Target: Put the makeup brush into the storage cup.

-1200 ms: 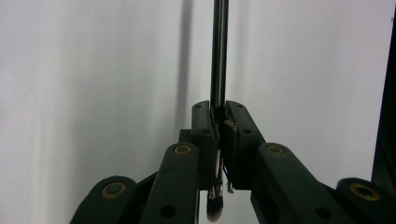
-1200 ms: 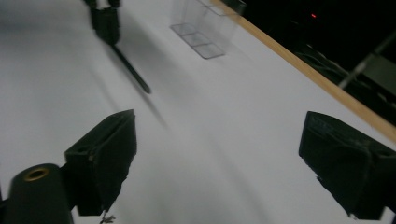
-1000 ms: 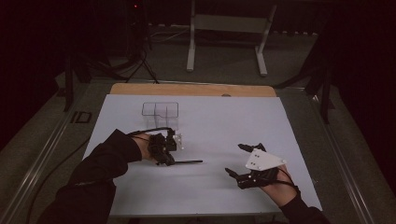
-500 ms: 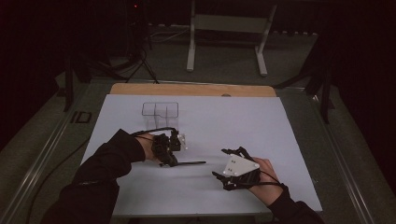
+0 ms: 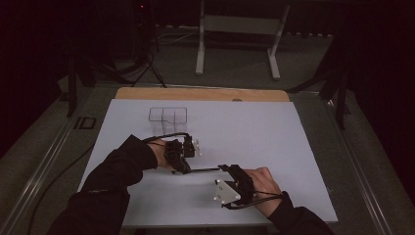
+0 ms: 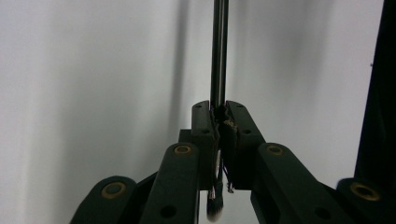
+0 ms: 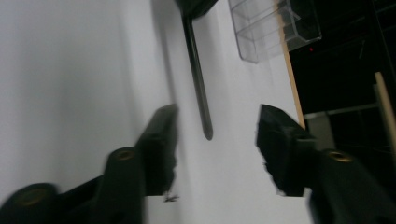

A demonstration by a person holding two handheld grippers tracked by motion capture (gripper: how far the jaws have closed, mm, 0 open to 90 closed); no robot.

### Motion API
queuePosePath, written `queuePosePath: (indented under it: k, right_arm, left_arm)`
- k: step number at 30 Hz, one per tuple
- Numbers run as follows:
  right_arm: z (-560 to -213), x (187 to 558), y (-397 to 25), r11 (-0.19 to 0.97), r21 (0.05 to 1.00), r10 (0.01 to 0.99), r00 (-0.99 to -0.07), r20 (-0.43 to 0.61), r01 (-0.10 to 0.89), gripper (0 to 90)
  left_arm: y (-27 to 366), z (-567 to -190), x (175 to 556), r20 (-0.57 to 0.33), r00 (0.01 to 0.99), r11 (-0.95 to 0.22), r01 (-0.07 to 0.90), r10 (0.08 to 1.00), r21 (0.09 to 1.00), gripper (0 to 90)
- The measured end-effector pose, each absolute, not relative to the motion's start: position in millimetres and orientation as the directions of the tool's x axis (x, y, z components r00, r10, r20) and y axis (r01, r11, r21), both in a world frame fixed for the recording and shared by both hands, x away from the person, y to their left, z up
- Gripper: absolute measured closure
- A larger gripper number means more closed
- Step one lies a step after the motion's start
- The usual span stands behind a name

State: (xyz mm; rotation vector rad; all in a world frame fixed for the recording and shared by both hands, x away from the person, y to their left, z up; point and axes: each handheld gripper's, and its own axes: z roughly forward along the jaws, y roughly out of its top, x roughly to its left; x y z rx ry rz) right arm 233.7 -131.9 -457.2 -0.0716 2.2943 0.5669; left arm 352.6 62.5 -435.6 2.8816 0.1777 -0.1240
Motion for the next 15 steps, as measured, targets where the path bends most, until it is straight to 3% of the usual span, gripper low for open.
queuePosePath:
  k: [15]
  right_arm:
    - [-483,243,-113,0.951,0.197,-0.003,-0.64,-0.769,-0.24,62.4]
  left_arm:
    - [50,-429,346,-0.09,0.993,-0.958,0.096,0.074,0.271,84.8]
